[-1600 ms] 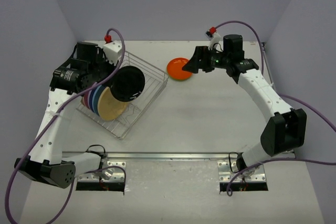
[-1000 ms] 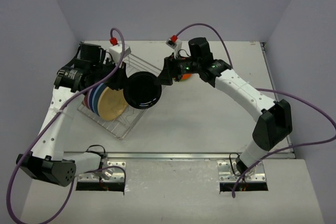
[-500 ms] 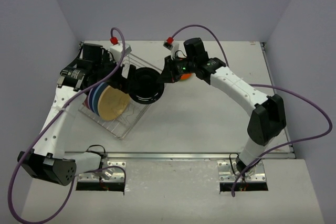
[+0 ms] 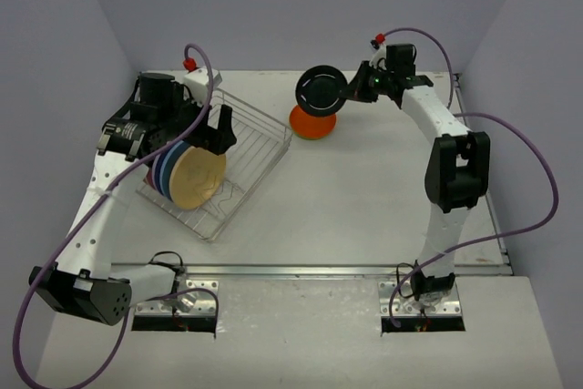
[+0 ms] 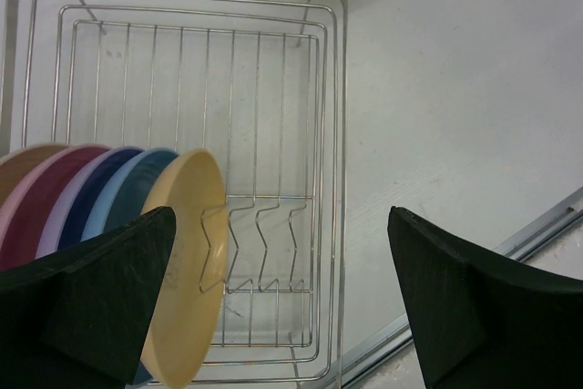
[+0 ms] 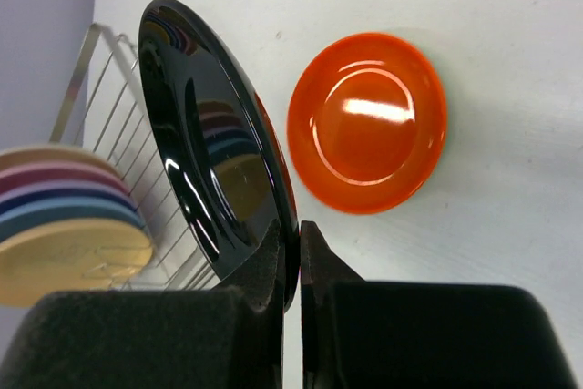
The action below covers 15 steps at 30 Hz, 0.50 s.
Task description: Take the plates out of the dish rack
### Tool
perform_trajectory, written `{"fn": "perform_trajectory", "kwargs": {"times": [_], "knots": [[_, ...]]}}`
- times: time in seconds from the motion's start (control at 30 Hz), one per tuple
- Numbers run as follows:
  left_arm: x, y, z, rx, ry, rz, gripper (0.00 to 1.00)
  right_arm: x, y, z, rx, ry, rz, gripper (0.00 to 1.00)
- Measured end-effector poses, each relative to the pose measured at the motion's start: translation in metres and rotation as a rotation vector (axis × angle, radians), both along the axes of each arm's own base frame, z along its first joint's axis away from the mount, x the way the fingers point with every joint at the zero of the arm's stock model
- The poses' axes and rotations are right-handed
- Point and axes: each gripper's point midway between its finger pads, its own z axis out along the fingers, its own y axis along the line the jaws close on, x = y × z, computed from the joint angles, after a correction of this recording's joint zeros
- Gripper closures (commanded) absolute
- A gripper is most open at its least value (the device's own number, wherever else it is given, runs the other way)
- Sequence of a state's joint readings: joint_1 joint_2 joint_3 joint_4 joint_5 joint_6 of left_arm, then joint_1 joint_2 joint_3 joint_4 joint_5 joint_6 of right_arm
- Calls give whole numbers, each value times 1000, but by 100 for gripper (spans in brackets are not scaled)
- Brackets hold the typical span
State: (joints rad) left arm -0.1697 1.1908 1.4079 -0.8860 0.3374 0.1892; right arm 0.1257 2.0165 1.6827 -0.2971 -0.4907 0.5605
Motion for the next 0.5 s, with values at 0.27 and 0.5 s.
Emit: {"fn": "perform_trajectory", "kwargs": {"times": [0.27, 0.5], "knots": [[3, 15, -8, 47, -10, 79, 0, 31, 14, -61, -24, 82, -25, 100], [-4, 21, -12, 65, -15, 103, 0, 35, 11, -103, -25, 164, -46, 100]]}}
